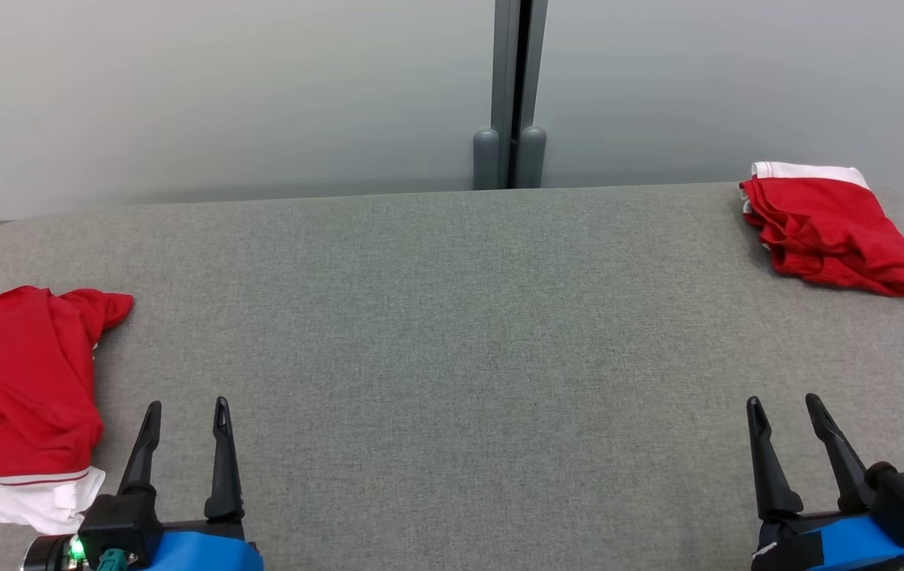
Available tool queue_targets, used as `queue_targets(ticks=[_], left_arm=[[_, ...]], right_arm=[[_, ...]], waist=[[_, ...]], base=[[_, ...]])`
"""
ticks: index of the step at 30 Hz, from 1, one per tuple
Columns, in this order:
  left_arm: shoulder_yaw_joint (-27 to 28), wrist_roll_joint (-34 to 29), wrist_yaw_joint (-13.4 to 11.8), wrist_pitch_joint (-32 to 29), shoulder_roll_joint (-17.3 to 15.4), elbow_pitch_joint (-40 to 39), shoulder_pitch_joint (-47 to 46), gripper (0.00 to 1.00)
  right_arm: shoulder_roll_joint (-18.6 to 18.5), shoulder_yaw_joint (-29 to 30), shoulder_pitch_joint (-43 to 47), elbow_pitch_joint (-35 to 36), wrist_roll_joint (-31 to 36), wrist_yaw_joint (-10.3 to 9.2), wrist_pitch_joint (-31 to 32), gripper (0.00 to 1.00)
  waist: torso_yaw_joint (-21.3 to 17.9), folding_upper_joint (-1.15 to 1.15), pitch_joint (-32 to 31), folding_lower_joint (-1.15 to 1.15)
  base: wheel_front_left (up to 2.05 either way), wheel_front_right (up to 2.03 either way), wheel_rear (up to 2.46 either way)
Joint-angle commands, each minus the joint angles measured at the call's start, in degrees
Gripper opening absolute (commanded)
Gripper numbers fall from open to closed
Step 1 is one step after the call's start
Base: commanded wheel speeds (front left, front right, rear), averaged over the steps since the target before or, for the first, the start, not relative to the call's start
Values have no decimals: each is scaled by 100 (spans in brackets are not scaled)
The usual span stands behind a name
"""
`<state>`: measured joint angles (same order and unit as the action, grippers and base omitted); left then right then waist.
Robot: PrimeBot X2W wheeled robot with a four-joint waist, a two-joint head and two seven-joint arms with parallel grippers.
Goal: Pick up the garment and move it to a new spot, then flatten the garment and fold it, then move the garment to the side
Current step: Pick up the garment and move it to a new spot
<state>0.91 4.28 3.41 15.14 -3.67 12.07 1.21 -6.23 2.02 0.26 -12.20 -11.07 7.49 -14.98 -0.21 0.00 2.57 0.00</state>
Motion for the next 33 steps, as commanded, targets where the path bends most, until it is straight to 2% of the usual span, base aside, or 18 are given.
queue_targets(ticks=[1, 8, 15, 33], left_arm=[[-5, -40, 16, 0, 1, 9, -39, 100], [52, -43, 10, 0, 2, 25, -81, 100], [103, -71, 12, 1, -13, 41, -88, 100], [155, -71, -1, 1, -15, 174, -60, 100]], right_arm=[[-20, 7, 43, -14, 46, 1, -29, 100], [-6, -17, 37, -71, 16, 1, -29, 100], [35, -66, 8, -114, -26, 1, -29, 100], [164, -139, 42, -250, -67, 1, -29, 100]], waist=[[22, 0, 3, 0], [158, 0, 12, 0], [477, 0, 22, 0], [1870, 0, 22, 0]], base=[[0, 0, 0], [0, 0, 0], [0, 0, 0], [0, 0, 0]])
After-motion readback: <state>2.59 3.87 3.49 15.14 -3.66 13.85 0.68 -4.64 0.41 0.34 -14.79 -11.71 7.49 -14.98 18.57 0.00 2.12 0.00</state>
